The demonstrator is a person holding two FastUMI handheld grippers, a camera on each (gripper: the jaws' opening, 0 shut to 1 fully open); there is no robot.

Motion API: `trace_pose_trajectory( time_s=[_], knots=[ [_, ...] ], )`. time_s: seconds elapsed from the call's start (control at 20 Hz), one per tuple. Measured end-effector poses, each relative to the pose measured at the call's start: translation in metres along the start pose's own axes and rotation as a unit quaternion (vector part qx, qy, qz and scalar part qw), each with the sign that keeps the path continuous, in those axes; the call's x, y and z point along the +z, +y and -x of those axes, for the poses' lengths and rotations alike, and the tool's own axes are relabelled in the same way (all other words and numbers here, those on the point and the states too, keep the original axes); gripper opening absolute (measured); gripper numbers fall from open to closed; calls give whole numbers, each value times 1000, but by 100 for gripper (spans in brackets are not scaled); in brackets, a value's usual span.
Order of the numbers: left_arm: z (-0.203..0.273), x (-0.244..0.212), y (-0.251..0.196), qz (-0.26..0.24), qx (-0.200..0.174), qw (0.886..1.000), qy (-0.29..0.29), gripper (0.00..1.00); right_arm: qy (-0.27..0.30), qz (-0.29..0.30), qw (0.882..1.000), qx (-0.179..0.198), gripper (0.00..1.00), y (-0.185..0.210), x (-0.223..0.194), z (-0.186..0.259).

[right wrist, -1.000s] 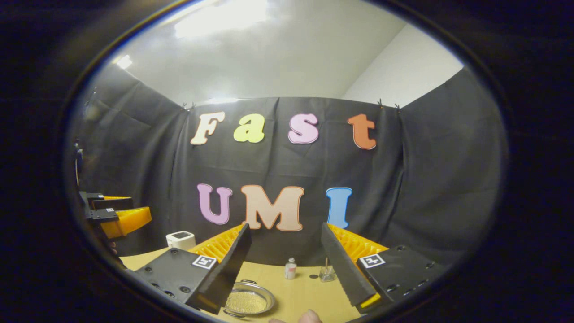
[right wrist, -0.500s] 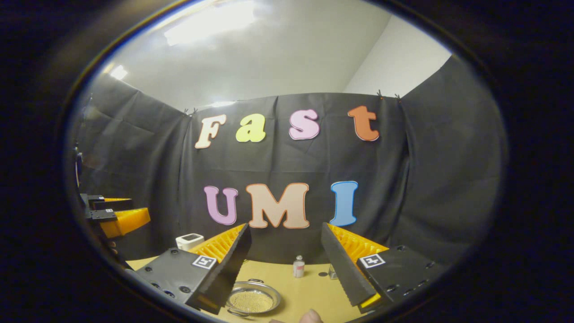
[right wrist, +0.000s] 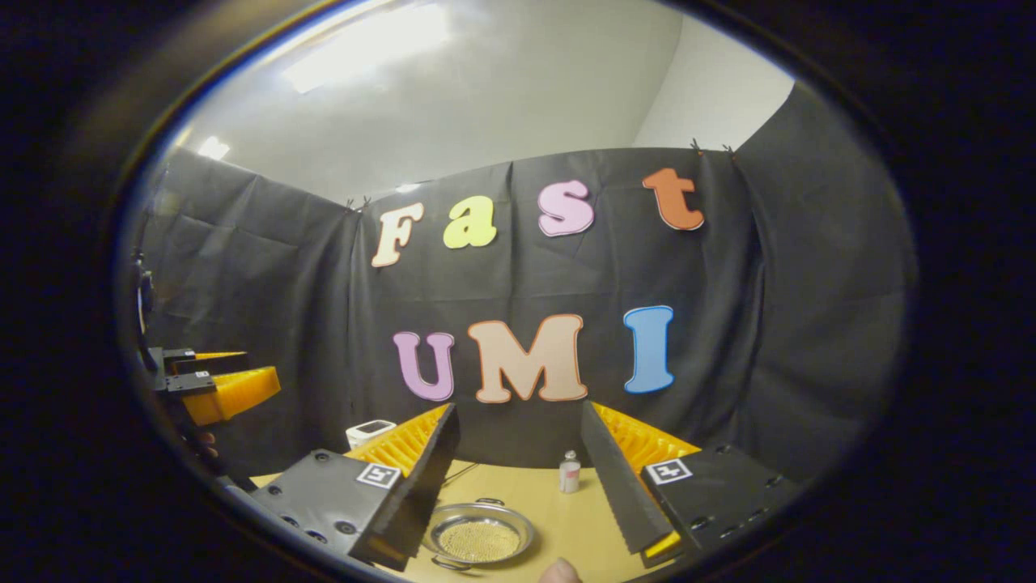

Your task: First push the handle of the pot to place it horizontally, then grasp the pot with both hands and set it on the induction cooktop.

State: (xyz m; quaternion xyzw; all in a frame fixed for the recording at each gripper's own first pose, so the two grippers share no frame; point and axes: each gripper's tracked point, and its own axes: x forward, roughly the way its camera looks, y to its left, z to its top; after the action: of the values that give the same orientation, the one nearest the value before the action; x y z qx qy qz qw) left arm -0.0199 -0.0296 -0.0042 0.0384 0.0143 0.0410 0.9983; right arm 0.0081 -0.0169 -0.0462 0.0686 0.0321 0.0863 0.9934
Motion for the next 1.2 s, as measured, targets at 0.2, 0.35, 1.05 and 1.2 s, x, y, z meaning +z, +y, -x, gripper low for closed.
trace_pose_trajectory(
  time_s=[0.2, 0.35, 1.05, 1.2],
  knots=[
    [-3, -20, 24, 6, -2, 1000, 18, 88, 21, 0, 1000, 6, 76, 28, -16, -14],
    [-6, -29, 51, 8, 6, 1000, 26, 89, 26, 2, 1000, -4, 65, 46, -21, -28],
    [-25, -81, 112, 41, -36, 997, 47, 88, 107, 5, 994, -23, 3, 114, -97, -64],
    [-31, -94, 125, 47, -15, 997, 61, 89, 160, -14, 987, 28, 0, 136, -139, -73]
  ],
)
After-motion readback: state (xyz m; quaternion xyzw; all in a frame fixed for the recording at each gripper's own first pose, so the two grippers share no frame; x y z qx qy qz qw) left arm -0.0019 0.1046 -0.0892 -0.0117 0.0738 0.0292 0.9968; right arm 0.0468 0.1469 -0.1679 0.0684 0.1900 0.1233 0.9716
